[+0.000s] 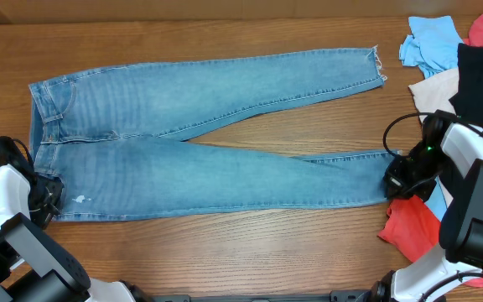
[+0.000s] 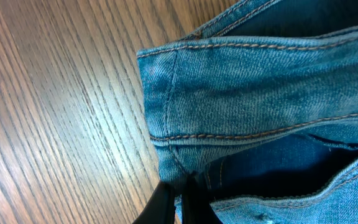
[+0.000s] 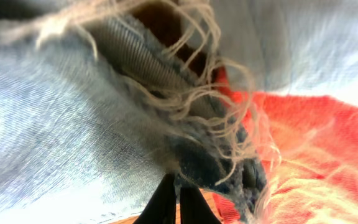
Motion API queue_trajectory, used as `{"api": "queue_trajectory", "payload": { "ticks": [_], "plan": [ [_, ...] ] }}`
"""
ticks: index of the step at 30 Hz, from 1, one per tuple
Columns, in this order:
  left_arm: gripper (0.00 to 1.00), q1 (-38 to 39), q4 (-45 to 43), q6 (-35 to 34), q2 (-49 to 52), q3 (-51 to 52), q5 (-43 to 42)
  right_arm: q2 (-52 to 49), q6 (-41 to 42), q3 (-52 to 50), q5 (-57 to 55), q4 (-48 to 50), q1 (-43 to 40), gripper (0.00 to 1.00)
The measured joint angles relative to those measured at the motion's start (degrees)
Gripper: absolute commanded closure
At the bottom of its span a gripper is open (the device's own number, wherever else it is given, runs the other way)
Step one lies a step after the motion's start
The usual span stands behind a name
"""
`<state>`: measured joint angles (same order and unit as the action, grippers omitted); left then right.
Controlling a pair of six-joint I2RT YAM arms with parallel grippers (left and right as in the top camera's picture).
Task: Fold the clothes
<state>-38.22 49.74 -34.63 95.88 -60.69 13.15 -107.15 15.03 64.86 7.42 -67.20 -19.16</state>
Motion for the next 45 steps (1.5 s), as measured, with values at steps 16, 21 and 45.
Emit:
{"api": "queue_trajectory", "payload": {
  "ticks": [16,21,45],
  "plan": [
    [0.96,0.0,3.5,0.0,-0.1,-0.5,-1.8,2.0,0.0,5.6,0.9,-0.7,0.0,0.96],
    [0.96,0.0,8.3,1.2,-4.7,-2.8,-5.5,10.5,-0.1,9.5,1.4,-1.0,0.0,0.96],
    [0.96,0.4,22.9,4.2,-35.9,-11.4,-8.2,32.1,-0.1,19.4,0.7,-11.1,-5.9,0.96]
  ]
}}
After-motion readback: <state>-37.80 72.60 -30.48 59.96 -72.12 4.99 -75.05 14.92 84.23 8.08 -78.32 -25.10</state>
